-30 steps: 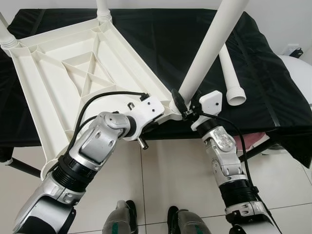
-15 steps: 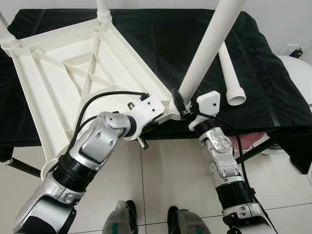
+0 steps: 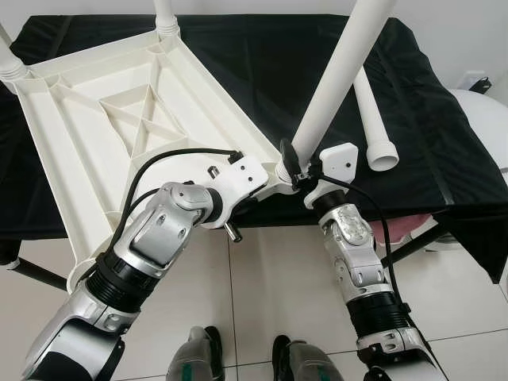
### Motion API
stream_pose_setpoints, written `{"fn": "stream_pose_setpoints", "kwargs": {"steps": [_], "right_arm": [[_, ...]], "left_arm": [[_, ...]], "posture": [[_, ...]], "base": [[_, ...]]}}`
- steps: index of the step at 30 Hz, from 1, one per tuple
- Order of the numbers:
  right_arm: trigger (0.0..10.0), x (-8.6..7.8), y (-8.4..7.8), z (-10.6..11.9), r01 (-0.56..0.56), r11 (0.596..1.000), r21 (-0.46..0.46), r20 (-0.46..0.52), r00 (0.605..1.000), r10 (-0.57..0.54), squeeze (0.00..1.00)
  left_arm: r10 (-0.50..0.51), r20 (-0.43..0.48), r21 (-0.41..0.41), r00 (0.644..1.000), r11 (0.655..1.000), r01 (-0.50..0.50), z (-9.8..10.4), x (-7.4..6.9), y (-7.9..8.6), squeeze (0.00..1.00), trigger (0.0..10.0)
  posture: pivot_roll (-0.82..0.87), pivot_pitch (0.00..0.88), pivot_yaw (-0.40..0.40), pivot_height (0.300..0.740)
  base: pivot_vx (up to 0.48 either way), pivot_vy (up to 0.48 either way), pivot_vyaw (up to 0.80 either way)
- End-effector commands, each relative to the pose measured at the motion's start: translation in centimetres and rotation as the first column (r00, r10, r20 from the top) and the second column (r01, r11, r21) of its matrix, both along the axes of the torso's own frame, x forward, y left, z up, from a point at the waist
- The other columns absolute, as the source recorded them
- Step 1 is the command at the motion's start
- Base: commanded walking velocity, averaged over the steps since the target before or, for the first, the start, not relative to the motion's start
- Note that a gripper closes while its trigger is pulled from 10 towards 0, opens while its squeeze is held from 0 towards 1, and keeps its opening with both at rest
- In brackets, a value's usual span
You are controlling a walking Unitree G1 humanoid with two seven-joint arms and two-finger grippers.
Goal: Building children table
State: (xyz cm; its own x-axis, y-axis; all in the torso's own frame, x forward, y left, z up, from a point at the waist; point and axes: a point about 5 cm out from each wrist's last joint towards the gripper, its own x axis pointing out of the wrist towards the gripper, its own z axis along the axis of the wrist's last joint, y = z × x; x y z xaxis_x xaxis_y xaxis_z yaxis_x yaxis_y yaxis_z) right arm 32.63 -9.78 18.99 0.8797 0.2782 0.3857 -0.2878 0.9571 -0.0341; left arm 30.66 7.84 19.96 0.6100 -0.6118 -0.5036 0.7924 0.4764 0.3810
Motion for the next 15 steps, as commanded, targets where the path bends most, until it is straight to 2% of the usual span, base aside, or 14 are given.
{"fn": "stream_pose_setpoints", "kwargs": {"steps": [1, 11, 15], "right_arm": [[10.0, 0.33, -2.56, -2.73, 0.142, 0.99, -0.001, -0.144, 0.98, -0.14, 0.0], [10.0, 0.16, -2.63, -2.59, 0.186, 0.983, -0.005, -0.129, 0.974, -0.185, 0.0], [10.0, -0.38, -2.27, -3.0, 0.225, 0.974, 0.0, -0.138, 0.965, -0.223, 0.0]], "left_arm": [[-0.017, 0.077, -0.008, 0.997, 1.0, 0.018, 1.74, -0.13, -0.21, 0.0, 10.0], [-0.016, 0.079, -0.008, 0.997, 1.0, 0.016, 1.8, 0.0, -0.2, 0.0, 10.0], [-0.013, 0.081, -0.011, 0.997, 1.0, 0.014, 1.86, 0.06, -0.19, 0.0, 10.0]], "posture": [[-0.02, 0.194, -0.017, 0.74], [-0.03, 0.195, -0.017, 0.74], [-0.03, 0.195, -0.018, 0.74]], "base": [[0.0, 0.0, 0.0], [0.0, 0.0, 0.0], [0.0, 0.0, 0.0]]}}
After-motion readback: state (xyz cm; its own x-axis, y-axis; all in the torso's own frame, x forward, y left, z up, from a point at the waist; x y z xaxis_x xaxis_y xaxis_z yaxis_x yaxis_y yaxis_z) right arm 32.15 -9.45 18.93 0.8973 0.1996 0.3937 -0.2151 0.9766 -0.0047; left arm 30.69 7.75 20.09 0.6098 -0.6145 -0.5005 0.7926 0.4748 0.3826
